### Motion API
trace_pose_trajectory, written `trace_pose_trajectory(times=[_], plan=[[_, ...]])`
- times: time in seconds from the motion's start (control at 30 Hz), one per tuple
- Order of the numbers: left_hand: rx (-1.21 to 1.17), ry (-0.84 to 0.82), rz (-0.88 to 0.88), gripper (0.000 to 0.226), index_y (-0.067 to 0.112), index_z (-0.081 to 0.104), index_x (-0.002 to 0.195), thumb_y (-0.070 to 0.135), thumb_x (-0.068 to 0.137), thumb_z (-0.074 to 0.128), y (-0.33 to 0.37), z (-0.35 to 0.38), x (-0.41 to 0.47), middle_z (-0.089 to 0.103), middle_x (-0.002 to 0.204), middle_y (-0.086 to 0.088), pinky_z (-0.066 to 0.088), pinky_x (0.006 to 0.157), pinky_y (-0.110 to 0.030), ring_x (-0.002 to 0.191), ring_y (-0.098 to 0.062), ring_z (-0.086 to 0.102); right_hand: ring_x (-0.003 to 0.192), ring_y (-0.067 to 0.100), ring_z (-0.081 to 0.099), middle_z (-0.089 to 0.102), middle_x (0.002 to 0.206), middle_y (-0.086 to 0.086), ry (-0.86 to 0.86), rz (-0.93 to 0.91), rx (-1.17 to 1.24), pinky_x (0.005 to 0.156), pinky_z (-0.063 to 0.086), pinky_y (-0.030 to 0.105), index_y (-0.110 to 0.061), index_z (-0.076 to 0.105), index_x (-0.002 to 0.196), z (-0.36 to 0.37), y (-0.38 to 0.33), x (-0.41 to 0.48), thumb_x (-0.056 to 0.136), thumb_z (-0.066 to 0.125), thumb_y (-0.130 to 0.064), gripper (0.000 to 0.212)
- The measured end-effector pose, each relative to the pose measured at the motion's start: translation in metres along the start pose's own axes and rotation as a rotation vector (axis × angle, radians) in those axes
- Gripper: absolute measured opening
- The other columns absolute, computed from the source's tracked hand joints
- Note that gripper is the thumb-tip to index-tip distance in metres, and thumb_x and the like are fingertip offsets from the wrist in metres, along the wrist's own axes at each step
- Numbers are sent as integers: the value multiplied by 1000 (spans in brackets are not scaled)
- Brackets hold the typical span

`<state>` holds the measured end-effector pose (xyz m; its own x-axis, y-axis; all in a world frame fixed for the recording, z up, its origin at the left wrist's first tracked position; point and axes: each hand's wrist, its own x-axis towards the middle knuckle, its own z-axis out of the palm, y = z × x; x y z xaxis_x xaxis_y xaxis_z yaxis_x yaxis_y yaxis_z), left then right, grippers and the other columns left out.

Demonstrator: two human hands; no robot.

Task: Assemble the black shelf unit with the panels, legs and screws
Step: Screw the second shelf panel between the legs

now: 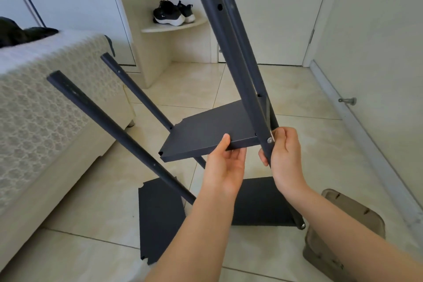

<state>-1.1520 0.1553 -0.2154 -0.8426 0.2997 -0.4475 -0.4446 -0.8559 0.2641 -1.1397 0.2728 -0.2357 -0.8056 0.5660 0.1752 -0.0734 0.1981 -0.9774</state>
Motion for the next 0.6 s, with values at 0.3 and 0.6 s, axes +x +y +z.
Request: trace_pose_trajectory(times=[0.3, 0.6], plan=[[-156, 12, -10, 32, 8, 63, 124, 3, 92, 66, 18, -3, 1, 73, 113, -18, 56, 94, -43, 104, -32, 72, 59, 19, 51, 54, 94, 18, -2, -87, -106, 42, 40, 13, -12, 44, 110, 23, -17, 7, 106, 32, -25, 18], [-226, 3, -38, 26, 5, 64, 120, 5, 94, 63, 37, -13, -6, 73, 111, -18, 51, 102, -43, 107, -31, 71, 62, 18, 55, 54, 82, 7, -76, -153, -206, 49, 44, 18, -16, 43, 109, 41, -30, 0, 104, 33, -32, 19]])
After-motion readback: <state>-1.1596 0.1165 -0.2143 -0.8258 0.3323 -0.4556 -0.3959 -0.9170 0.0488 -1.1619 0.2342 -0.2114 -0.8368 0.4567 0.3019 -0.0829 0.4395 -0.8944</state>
